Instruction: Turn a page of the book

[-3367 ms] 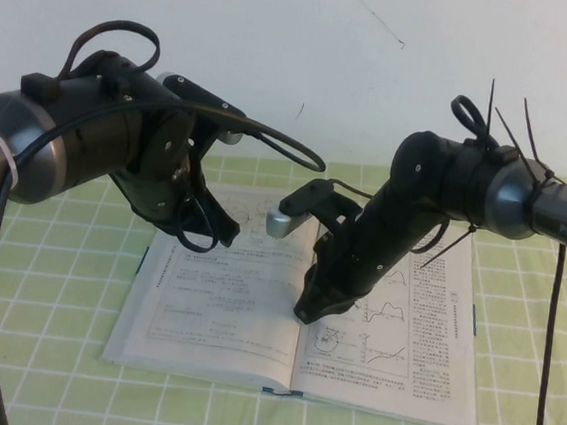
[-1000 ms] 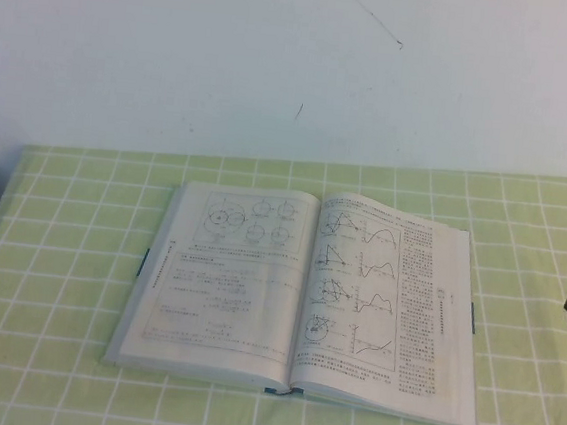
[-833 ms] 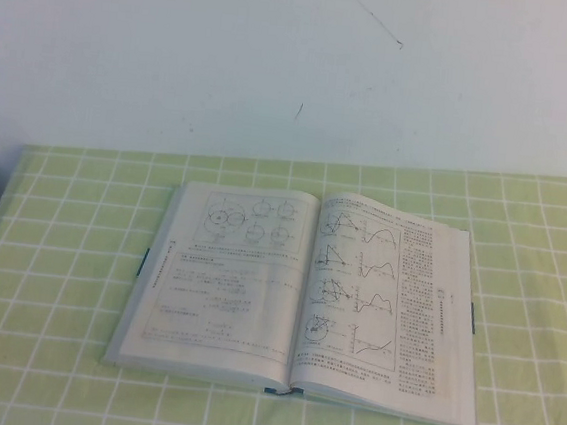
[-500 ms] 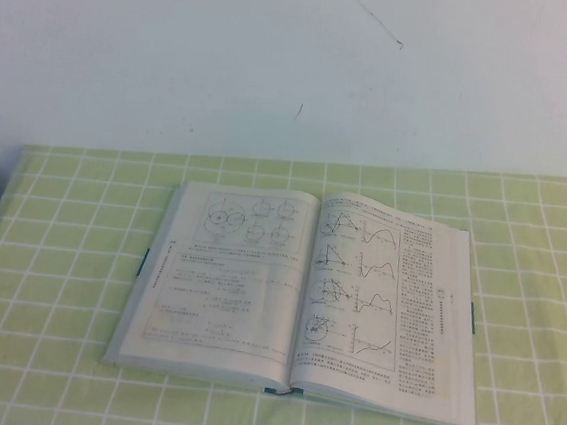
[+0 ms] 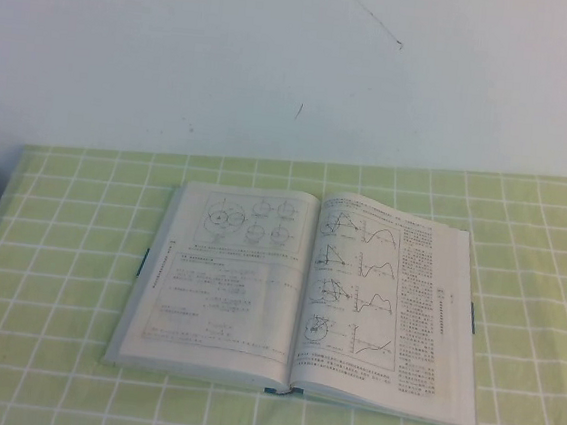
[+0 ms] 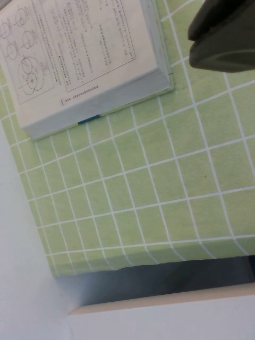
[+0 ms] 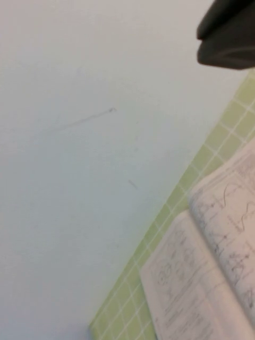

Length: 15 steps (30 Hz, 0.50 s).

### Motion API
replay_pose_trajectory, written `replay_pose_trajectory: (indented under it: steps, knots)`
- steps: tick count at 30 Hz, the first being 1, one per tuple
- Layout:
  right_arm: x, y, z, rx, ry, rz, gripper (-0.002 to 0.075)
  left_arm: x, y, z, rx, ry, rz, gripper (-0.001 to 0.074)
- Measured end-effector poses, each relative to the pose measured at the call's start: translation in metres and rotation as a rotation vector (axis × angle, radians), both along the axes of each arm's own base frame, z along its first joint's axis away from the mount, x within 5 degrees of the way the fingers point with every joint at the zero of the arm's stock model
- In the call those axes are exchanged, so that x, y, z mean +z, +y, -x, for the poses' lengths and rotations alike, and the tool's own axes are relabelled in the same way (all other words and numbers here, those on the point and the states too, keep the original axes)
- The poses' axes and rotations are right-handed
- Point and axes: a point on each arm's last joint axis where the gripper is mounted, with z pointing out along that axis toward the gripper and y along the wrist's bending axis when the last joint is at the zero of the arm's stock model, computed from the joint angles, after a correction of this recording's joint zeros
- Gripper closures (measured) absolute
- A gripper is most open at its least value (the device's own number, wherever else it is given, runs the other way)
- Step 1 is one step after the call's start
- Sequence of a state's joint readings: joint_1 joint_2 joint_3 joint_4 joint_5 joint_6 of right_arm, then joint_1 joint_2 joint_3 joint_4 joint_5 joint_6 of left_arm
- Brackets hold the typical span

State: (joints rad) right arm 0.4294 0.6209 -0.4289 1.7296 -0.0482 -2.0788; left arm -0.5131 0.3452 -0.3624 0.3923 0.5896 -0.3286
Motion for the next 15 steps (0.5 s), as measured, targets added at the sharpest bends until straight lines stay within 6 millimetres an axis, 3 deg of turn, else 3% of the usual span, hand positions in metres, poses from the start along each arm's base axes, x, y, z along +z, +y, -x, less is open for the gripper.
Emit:
replay_pose_trajectory:
  steps: [7,15]
  knots:
    - [0.010,-0.023,0.016,-0.146,-0.128,0.097,0.0728,0.000,0.000,0.000,0.000,0.000,0.000,0.0738]
    - [-0.021,-0.051,0.032,-0.367,-0.220,0.089,0.0728,0.000,0.000,0.000,0.000,0.000,0.000,0.0738]
